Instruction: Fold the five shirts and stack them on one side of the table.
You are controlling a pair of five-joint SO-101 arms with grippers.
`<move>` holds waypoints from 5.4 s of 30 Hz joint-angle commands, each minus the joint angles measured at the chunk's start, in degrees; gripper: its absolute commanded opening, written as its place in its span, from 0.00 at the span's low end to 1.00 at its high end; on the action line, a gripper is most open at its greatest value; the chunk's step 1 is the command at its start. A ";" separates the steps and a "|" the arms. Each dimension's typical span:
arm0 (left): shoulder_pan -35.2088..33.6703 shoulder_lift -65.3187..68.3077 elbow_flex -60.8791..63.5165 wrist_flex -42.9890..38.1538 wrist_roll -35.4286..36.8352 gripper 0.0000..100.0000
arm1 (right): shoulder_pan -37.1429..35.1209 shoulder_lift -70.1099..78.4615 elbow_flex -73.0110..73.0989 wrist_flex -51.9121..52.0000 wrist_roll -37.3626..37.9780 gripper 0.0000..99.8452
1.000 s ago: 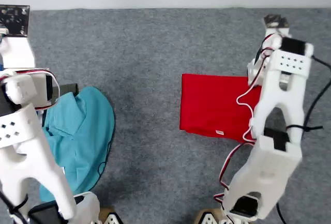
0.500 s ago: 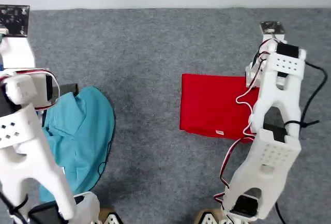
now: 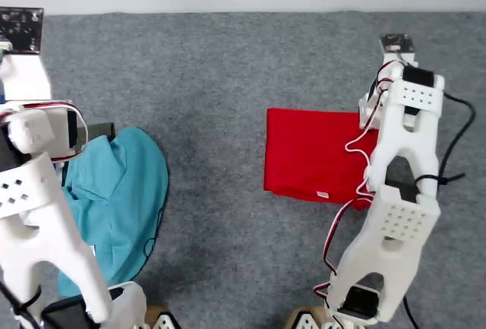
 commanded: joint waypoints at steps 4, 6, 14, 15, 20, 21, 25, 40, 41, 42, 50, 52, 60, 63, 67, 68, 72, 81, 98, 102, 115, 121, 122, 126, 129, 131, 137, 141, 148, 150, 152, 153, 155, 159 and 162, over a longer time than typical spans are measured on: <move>0.00 -1.93 -0.31 1.05 -0.09 0.00 | 0.31 -0.84 -3.34 -0.75 -0.35 0.01; 0.09 -1.93 -0.31 1.05 -0.09 0.00 | 0.31 -0.84 -3.78 -0.22 -0.35 0.02; 0.09 -1.93 -0.31 1.05 -0.09 0.00 | -1.10 -0.22 -9.58 -0.75 1.23 0.01; 0.09 -1.93 -0.31 1.05 -0.09 0.00 | -1.80 -0.13 -10.64 -0.75 2.29 0.01; 0.09 -1.93 -0.31 1.05 -0.09 0.00 | -4.18 2.07 -13.80 -3.30 5.10 0.01; 0.09 -1.93 -0.31 1.05 -0.09 0.00 | -4.35 2.59 -14.07 -3.30 5.36 0.01; -0.09 -1.93 -0.31 1.05 -0.09 0.00 | -4.44 2.77 -14.59 1.19 5.36 0.02; 0.09 -1.85 -0.22 1.05 -0.09 0.00 | -4.70 -4.00 -16.70 25.71 5.01 0.08; 0.18 -1.85 -0.22 1.05 -0.09 0.00 | -4.79 -4.44 -14.86 25.71 5.01 0.05; 0.18 -1.85 -0.22 1.05 -0.09 0.00 | -4.88 -4.88 -12.75 25.71 5.01 0.02; 0.18 -1.85 -0.22 1.05 -0.18 0.00 | -0.92 -4.53 1.41 25.19 5.27 0.01; 0.18 -1.85 -0.22 1.05 -0.18 0.00 | 0.84 -4.26 3.25 25.36 5.45 0.01; 0.18 -1.85 -0.22 1.05 -0.26 0.00 | 3.03 -10.42 10.46 25.63 7.74 0.01; 0.18 -1.85 -0.22 1.05 -0.35 0.00 | 2.07 -16.75 12.22 25.63 7.65 0.01; 0.18 -1.85 -0.22 1.05 -0.35 0.00 | -0.48 -23.43 12.04 24.40 7.38 0.01; 0.18 -1.85 -0.22 1.05 -0.35 0.00 | -1.19 -24.13 12.04 23.34 7.12 0.02; 0.18 -1.85 -0.22 0.97 -0.35 0.00 | -1.54 -22.81 12.13 19.38 0.09 0.21; 0.18 -1.85 -0.22 0.97 -0.35 0.00 | -4.44 -12.79 12.13 8.04 -9.58 0.38; 0.18 -1.85 -0.22 0.97 -0.26 0.00 | -8.48 1.19 9.93 11.56 -13.63 0.02; 0.18 -1.85 -0.22 0.97 -0.26 0.00 | -7.25 1.19 4.31 19.21 -9.67 0.01; 0.18 -1.85 -0.22 0.97 -0.26 0.00 | 7.16 5.67 -12.40 24.75 28.04 0.01; 0.18 -1.85 -0.22 0.97 -0.18 0.00 | 4.18 14.55 -30.33 17.27 32.53 0.01; 0.18 -1.85 -0.22 0.97 -0.18 0.00 | 2.95 16.13 -33.23 16.57 32.53 0.01; 0.18 -1.85 -0.22 0.97 -0.18 0.00 | -1.63 22.73 -42.81 15.78 32.44 0.01; 0.18 -1.85 -0.22 0.97 -0.18 0.00 | -2.95 25.45 -50.29 17.71 31.21 0.02; 0.18 -1.85 -0.22 0.97 -0.18 0.00 | -3.03 25.80 -54.51 20.70 27.60 0.06; 0.18 -1.85 -0.22 0.97 -0.26 0.00 | -2.77 25.19 -61.27 25.63 5.63 0.27; 0.18 -1.85 -0.22 0.97 -0.26 0.00 | -3.30 22.37 -62.07 25.80 -8.35 0.27; 0.18 -1.85 -0.22 0.97 -0.26 0.00 | -5.32 13.76 -51.96 25.89 -26.37 0.27; 0.18 -1.85 -0.22 0.97 -0.26 0.00 | -5.41 9.45 -44.92 25.89 -30.07 0.27; 0.18 -1.85 -0.22 0.97 -0.35 0.00 | -5.41 4.26 -36.75 25.80 -31.65 0.27; 0.18 -1.85 -0.22 0.97 -0.35 0.00 | -5.41 1.63 -32.53 25.80 -31.82 0.28; 0.18 -1.76 -0.22 0.97 -0.35 0.00 | -6.02 -3.38 -24.18 25.71 -33.93 0.30; 0.18 -1.41 -0.22 0.97 -0.35 0.00 | -8.75 -7.87 -12.04 25.36 -42.20 0.41; 0.18 -1.32 -0.22 0.97 -0.35 0.00 | -10.59 -5.49 -9.85 24.31 -48.00 0.45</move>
